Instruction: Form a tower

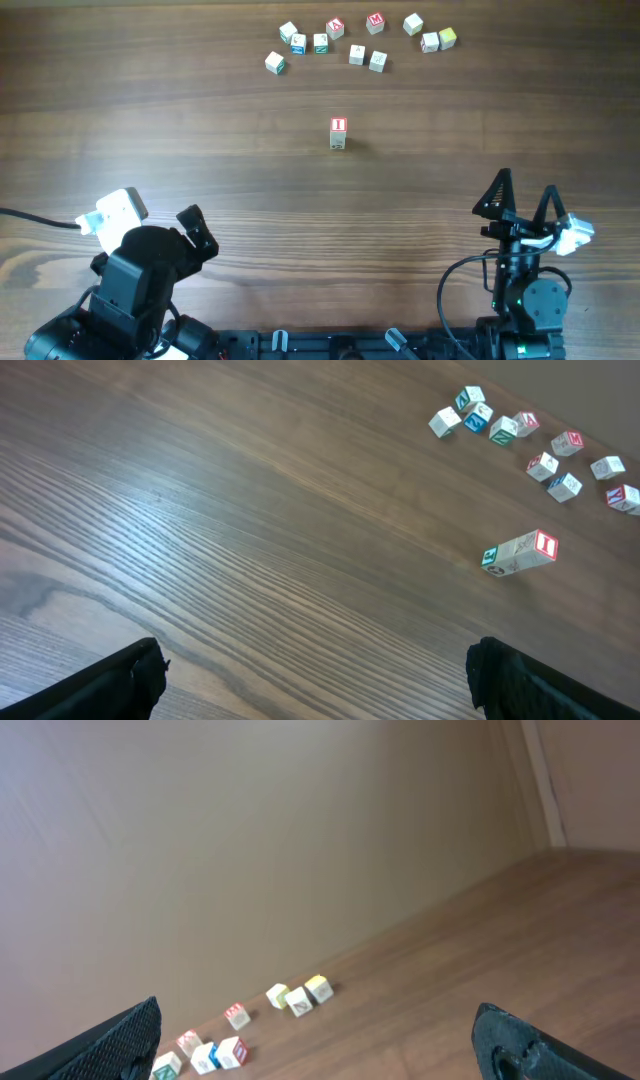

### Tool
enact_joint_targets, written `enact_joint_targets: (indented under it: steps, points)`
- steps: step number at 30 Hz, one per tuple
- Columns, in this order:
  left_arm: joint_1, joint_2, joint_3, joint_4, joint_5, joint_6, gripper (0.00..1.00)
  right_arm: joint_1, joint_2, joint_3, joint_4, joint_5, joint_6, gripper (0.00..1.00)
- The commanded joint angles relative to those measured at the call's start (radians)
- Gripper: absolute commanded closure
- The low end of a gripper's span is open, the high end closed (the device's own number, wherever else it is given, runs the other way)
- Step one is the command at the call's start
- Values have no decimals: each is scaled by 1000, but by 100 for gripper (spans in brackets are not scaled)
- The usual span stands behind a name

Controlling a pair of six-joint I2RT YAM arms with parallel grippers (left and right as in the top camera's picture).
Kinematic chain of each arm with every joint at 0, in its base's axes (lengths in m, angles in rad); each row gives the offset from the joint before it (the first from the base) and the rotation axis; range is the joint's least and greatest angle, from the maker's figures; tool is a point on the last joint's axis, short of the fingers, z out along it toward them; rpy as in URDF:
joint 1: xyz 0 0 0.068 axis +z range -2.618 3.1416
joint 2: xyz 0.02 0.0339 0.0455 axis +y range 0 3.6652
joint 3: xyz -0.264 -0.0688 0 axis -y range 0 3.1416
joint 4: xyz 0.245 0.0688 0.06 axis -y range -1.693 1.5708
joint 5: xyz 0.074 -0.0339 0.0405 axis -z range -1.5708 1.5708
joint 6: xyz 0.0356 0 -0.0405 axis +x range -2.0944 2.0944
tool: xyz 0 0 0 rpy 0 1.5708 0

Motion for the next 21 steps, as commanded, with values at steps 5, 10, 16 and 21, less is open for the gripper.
enact_joint_targets:
  steps: [5, 10, 16, 21]
  points:
    - [2, -1, -2, 3, 2, 20, 0, -9, -17, -1, -116, 43, -1, 0]
    - [2, -1, -2, 3, 2, 20, 0, -12, -17, -1, -118, 44, -97, 0]
    - [2, -1, -2, 3, 2, 20, 0, -49, -17, -1, -122, 6, -168, 0]
    - [2, -1, -2, 3, 2, 20, 0, -61, -17, -2, -130, -89, -179, 0]
